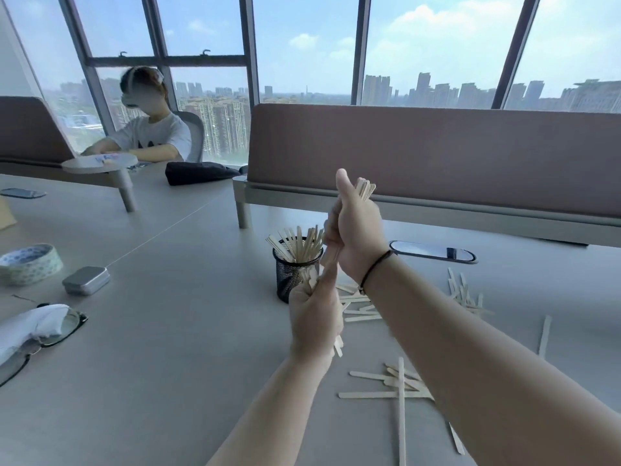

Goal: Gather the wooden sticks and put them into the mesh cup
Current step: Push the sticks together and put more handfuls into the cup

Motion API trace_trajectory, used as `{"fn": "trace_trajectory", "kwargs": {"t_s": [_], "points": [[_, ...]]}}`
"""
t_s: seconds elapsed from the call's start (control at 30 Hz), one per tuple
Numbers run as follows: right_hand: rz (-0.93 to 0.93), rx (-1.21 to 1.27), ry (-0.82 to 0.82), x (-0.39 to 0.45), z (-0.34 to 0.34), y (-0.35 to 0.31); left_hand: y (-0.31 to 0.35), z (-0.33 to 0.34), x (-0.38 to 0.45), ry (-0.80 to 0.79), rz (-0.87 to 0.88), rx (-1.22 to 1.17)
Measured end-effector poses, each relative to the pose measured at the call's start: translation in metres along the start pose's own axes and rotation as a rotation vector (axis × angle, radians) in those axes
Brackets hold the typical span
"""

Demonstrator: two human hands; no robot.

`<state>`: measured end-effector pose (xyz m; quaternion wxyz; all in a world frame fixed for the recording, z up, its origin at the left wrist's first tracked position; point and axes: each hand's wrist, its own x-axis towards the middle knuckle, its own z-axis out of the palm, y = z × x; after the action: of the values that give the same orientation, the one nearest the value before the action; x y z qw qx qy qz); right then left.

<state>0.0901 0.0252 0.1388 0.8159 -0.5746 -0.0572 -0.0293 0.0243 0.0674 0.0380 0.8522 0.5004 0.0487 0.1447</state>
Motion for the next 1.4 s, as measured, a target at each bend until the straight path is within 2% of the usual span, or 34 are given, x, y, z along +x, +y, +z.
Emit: {"fn": "trace_trajectory", "kwargs": {"t_s": [0.17,0.43,0.57,0.67,0.73,0.8,0.9,1.0,1.1,1.3,1.4], "points": [[-0.022,-0.085,-0.017,0.037,0.037,0.008,-0.006,-0.003,0.007,-0.006,-0.007,0.034],[-0.044,-0.197,-0.144,0.061,0.03,0.028,-0.008,-0.015,0.027,0.112,-0.024,-0.061],[-0.122,-0.462,-0.157,0.057,0.02,0.029,-0.008,-0.016,0.03,0.126,0.01,-0.064],[-0.313,-0.669,-0.046,0.047,0.009,0.028,0.002,-0.018,0.03,0.131,0.033,-0.069],[-0.437,-0.664,0.065,0.035,-0.006,0.027,0.02,-0.014,0.035,0.151,0.023,-0.121],[-0.481,-0.619,0.125,0.02,-0.025,0.027,0.049,-0.006,0.049,0.184,0.065,-0.114],[-0.424,-0.598,0.141,0.0,-0.059,0.033,0.091,0.007,0.083,0.221,0.151,-0.037],[-0.349,-0.59,0.14,-0.019,-0.093,0.04,0.109,0.018,0.112,0.221,0.161,0.079],[-0.286,-0.59,0.132,-0.038,-0.12,0.048,0.1,0.022,0.127,0.197,0.177,0.258],[-0.296,-0.576,0.147,-0.065,-0.152,0.049,0.065,0.013,0.134,0.207,0.277,0.576],[-0.298,-0.596,0.16,-0.066,-0.16,0.048,0.059,0.01,0.131,0.222,0.403,0.696]]}}
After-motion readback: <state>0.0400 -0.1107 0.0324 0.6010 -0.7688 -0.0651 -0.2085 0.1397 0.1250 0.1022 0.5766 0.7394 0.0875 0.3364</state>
